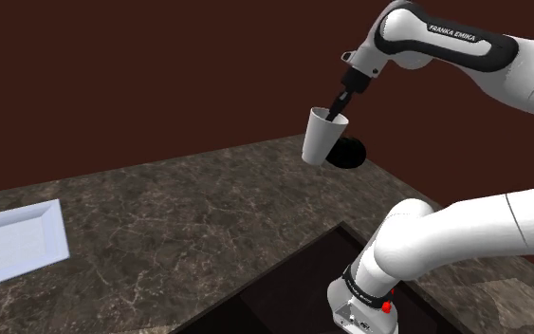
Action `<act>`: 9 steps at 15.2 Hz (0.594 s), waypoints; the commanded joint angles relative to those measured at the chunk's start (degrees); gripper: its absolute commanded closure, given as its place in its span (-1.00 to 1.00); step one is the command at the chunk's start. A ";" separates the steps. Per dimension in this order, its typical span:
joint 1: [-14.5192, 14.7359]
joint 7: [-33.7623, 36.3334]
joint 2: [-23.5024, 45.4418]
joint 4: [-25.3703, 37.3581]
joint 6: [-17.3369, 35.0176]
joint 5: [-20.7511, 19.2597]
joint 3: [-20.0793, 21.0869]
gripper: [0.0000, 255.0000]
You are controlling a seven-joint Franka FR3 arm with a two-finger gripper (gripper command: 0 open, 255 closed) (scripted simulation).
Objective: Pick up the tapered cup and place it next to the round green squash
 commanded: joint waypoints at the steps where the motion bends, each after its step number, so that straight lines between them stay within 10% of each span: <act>1: -0.04 -3.09 2.56 2.66 -0.28 -0.68 -2.97 1.00; 9: 2.00 -15.36 16.75 16.26 -1.18 1.35 -15.16 1.00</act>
